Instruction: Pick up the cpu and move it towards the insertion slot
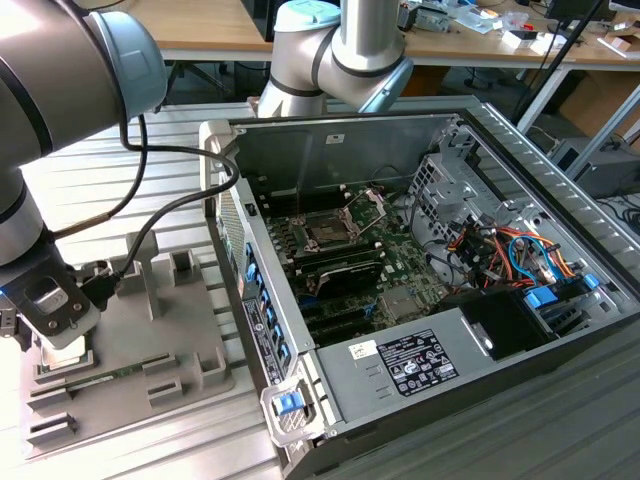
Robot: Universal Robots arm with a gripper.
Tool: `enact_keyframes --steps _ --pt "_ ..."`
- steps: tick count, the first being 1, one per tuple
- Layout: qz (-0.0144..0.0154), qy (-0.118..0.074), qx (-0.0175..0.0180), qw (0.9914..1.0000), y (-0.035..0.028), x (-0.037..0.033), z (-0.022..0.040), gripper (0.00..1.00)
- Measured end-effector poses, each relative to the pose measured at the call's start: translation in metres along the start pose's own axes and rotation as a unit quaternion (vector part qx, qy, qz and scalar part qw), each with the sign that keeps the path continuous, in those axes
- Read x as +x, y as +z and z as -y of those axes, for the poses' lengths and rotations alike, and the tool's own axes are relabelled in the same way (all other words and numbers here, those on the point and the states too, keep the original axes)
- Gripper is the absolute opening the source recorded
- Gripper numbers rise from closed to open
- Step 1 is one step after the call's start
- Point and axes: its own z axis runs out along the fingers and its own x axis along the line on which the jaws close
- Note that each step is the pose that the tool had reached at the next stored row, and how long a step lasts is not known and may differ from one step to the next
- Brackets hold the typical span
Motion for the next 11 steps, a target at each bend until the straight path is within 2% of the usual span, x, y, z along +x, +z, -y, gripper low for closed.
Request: enact_keyframes --steps 11 --pt "0.0001 0.000 -0.0001 1.00000 0.0018 0.0001 0.0021 0.61"
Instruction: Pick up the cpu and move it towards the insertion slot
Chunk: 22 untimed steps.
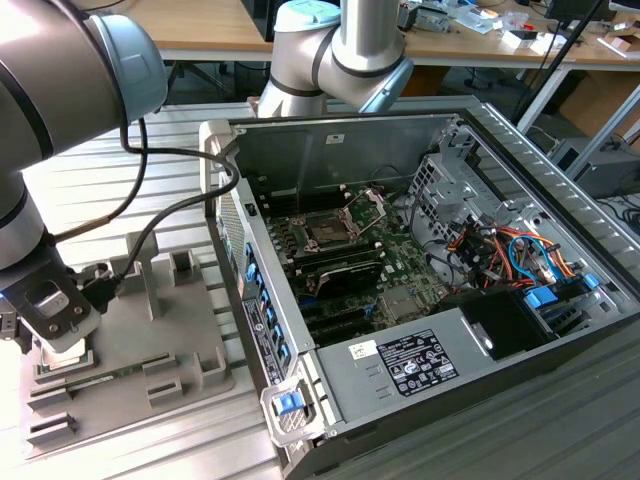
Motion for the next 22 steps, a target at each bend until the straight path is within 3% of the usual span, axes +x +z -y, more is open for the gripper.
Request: enact_keyframes --steps 4,6,7,22 --pt "0.0000 0.000 0.0000 1.00000 0.0005 0.0000 0.0008 0.61" --pt "-0.0001 0.000 0.0000 1.00000 0.0031 0.0003 0.0044 0.61" --pt "0.0000 0.000 0.0000 1.00000 0.0058 0.0002 0.0045 0.61" --pt "-0.0001 -0.001 0.0000 1.00000 0.0120 -0.0008 0.0050 0.61"
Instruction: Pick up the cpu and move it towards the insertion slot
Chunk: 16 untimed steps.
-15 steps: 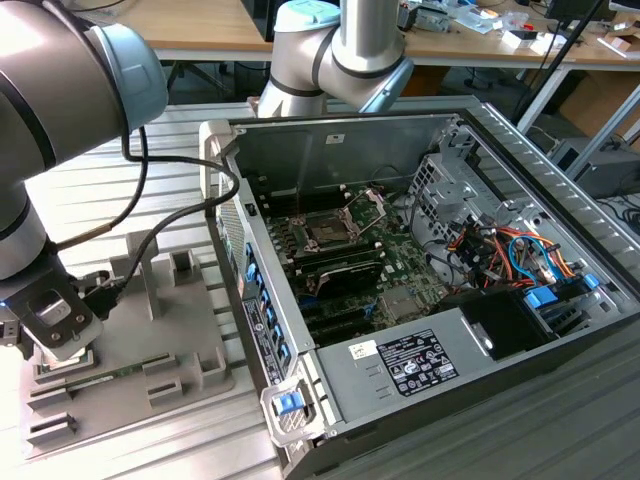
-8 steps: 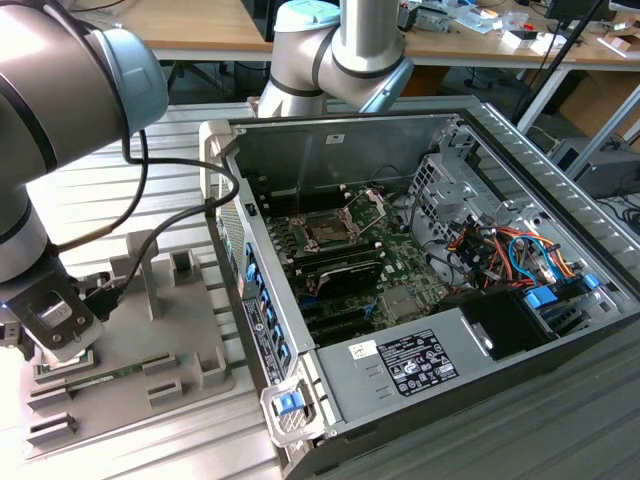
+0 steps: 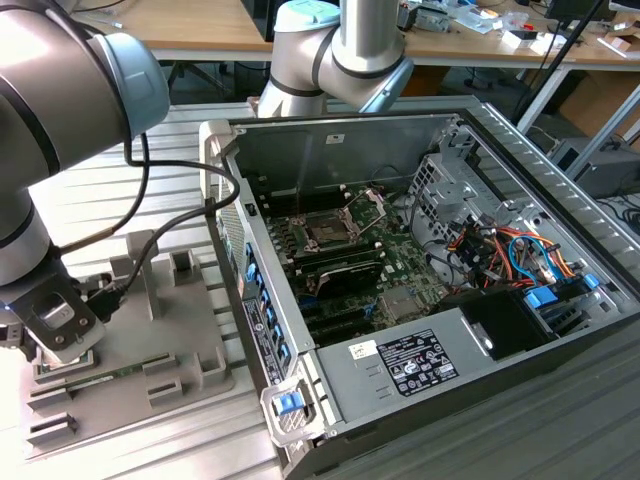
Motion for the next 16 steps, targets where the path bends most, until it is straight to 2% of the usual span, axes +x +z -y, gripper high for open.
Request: enact_keyframes --steps 6,16 --pt "0.0000 0.000 0.0000 1.00000 0.0014 0.0001 0.0028 0.61" --pt "0.0000 0.000 0.0000 1.00000 0.0052 -0.0003 0.0033 0.61"
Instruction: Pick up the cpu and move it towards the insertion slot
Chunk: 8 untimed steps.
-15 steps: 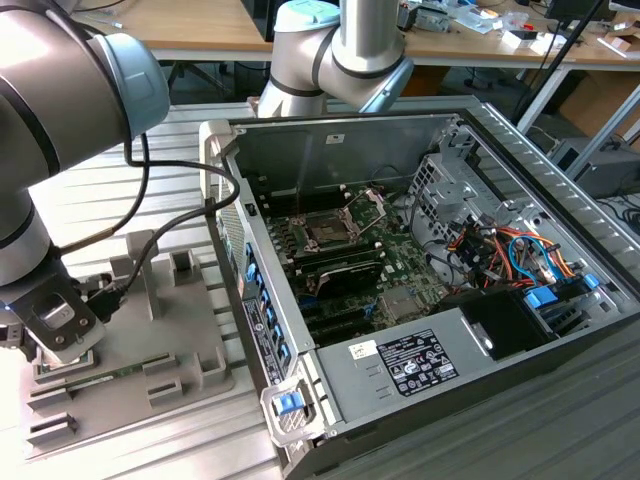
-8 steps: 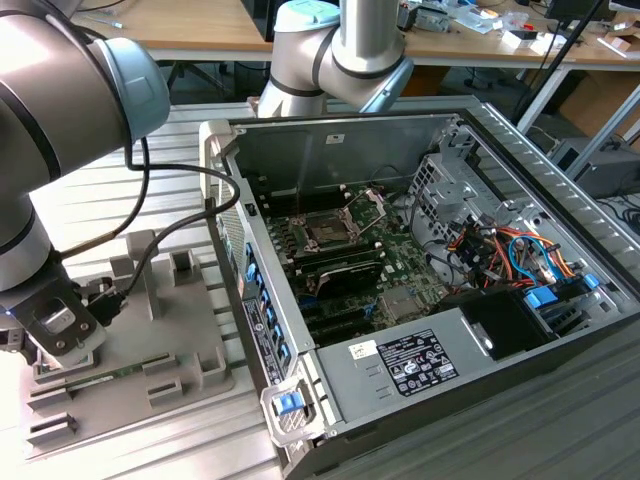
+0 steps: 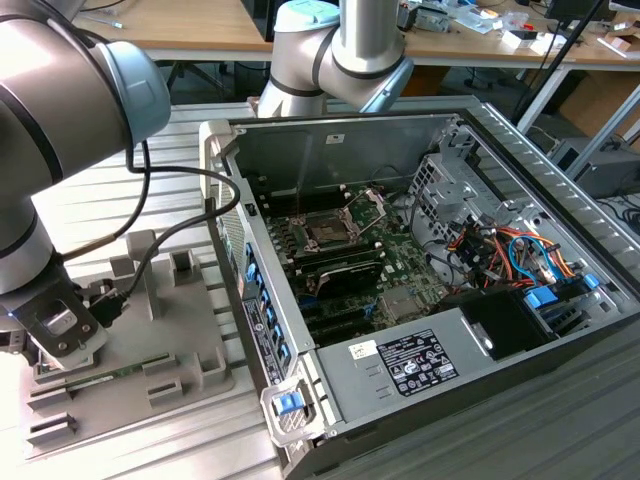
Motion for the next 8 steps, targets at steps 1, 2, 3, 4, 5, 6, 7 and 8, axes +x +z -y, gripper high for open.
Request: enact_keyframes --steps 1,2,3,4,5,6,7,8 --pt "0.0000 0.000 0.0000 1.00000 0.0004 0.0000 0.0000 0.61" --pt "0.0000 0.000 0.0000 1.00000 0.0006 0.0000 0.0000 0.61" --pt "0.0000 0.000 0.0000 1.00000 0.0010 0.0000 0.0000 0.61" --pt "0.0000 0.000 0.0000 1.00000 0.0012 0.0000 0.0000 0.61" --pt "0.0000 0.000 0.0000 1.00000 0.0016 0.0000 0.0000 0.61" --pt "0.0000 0.000 0.0000 1.00000 0.0017 0.0000 0.0001 0.61" --pt "-0.0001 0.000 0.0001 1.00000 0.0018 0.0000 0.0001 0.61" --pt "0.0000 0.000 0.0000 1.00000 0.0019 0.0000 0.0001 0.61"
